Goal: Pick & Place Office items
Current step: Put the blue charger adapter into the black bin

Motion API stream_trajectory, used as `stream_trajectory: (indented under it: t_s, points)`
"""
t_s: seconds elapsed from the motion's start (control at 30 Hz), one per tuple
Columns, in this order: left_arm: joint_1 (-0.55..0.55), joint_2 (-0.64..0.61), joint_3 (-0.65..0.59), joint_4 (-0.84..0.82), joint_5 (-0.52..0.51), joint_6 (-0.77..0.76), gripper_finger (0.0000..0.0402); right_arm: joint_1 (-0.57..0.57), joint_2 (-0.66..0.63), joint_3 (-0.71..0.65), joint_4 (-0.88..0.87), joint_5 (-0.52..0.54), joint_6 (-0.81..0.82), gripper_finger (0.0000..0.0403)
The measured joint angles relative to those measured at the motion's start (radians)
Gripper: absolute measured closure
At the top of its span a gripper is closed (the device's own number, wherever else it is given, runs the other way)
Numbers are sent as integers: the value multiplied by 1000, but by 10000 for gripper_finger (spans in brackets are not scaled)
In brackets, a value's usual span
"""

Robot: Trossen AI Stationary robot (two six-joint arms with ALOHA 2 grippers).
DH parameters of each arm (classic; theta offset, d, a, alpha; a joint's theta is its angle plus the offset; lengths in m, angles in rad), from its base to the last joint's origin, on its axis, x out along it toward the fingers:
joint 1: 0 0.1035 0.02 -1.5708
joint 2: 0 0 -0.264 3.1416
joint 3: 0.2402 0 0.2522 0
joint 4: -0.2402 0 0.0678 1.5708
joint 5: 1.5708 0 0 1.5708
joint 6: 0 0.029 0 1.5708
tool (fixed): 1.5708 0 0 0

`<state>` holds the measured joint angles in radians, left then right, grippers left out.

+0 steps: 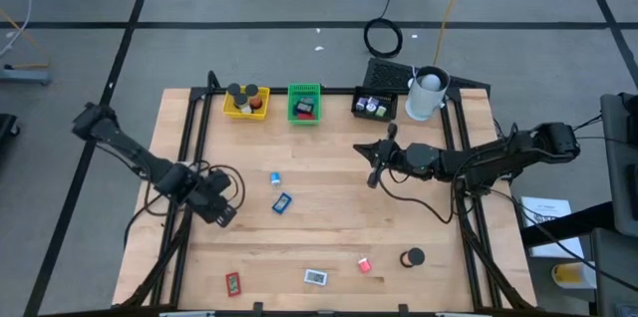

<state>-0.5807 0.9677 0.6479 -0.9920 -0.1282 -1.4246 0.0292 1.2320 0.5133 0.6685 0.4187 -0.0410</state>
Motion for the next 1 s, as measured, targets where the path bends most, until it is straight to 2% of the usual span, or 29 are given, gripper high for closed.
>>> stream_trajectory:
  t_s: [0.13,0.23,0.4,0.53,0.63,0.77,1.0]
  points:
    - [-20,54,0,-2,37,-145,295,0,0,0,0,0,2,402]
    - [-27,103,0,-2,70,-199,242,0,0,0,0,0,2,402]
    - [-42,185,0,-6,97,-221,157,0,0,0,0,0,2,402]
    - [-60,243,0,-5,103,-199,113,0,0,0,-4,0,2,402]
    - [-72,284,0,1,98,-130,98,0,0,0,-8,-1,3,402]
    - [-77,340,0,0,98,-111,96,3,0,0,-8,-1,3,402]
    - [-76,414,0,1,92,-74,137,19,0,0,-7,-1,1,402]
